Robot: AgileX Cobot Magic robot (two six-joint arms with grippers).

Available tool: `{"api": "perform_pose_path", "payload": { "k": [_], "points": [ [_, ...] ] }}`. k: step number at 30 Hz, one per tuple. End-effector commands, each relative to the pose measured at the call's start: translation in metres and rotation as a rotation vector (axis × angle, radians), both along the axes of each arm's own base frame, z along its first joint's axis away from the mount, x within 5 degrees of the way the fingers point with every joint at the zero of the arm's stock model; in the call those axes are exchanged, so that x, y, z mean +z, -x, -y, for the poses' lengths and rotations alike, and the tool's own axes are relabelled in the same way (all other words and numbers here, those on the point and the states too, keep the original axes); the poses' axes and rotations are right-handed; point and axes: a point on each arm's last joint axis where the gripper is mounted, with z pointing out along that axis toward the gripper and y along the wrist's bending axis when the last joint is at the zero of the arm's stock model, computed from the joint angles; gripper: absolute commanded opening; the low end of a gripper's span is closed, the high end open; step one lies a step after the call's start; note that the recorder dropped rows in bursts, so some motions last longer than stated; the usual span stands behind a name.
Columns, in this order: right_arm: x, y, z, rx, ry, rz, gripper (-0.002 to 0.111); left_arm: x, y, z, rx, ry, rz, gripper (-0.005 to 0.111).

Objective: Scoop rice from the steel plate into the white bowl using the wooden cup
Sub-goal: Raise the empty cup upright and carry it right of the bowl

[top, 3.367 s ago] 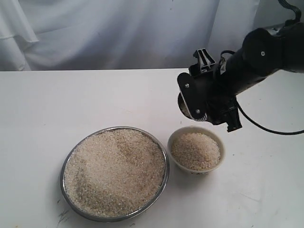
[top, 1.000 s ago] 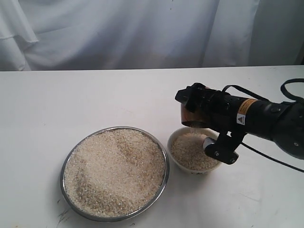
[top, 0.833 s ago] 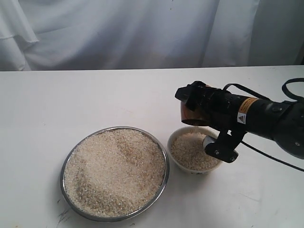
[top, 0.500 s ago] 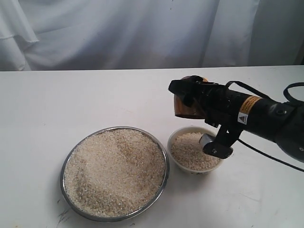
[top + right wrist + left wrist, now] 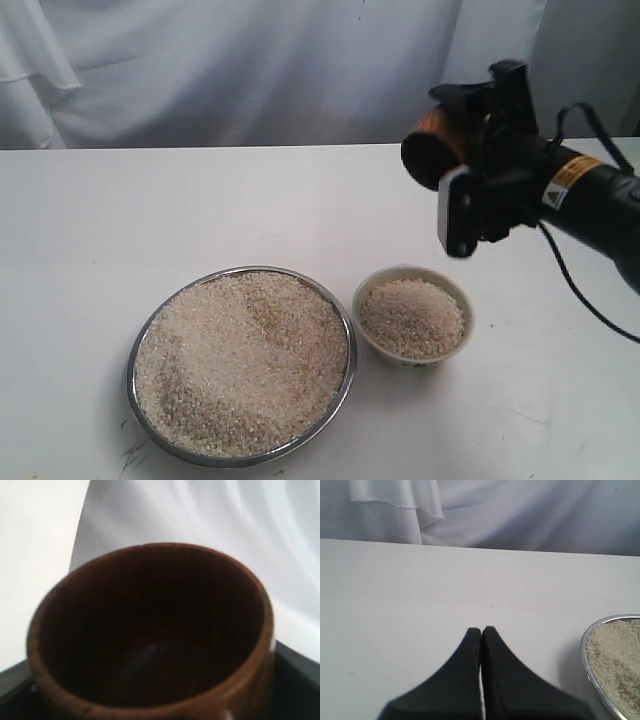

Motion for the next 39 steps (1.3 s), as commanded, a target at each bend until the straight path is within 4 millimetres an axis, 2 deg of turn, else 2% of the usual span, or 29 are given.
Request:
{"api": "perform_pose_path", "payload": {
  "k": [1, 5, 8, 11, 16, 24, 33, 39],
  "points": [
    [0.030, -0.031, 0.008, -0.093, -0.662, -0.343, 0.000, 0.000, 0.000, 0.000, -0.002, -0.001, 0.012, 0.000],
    [0.044, -0.056, 0.012, -0.094, -0.996, -0.547, 0.000, 0.000, 0.000, 0.000, -0.002, -0.001, 0.012, 0.000],
    [0.037, -0.071, 0.018, -0.134, -1.153, -0.649, 0.000, 0.000, 0.000, 0.000, -0.002, -0.001, 0.012, 0.000],
    [0.022, -0.082, 0.025, -0.149, -1.225, -0.693, 0.000, 0.000, 0.000, 0.000, -0.002, -0.001, 0.012, 0.000],
    [-0.011, -0.093, 0.032, -0.186, -1.284, -0.773, 0.000, 0.000, 0.000, 0.000, -0.002, -0.001, 0.012, 0.000],
    [-0.058, -0.099, 0.024, -0.153, -1.335, -0.939, 0.000, 0.000, 0.000, 0.000, -0.002, -0.001, 0.012, 0.000],
    [-0.096, -0.101, 0.024, -0.261, -1.264, -1.020, 0.000, 0.000, 0.000, 0.000, -0.002, -0.001, 0.012, 0.000],
    [-0.119, -0.106, 0.019, -0.251, -1.191, -1.073, 0.000, 0.000, 0.000, 0.000, -0.002, -0.001, 0.012, 0.000]
  ]
}}
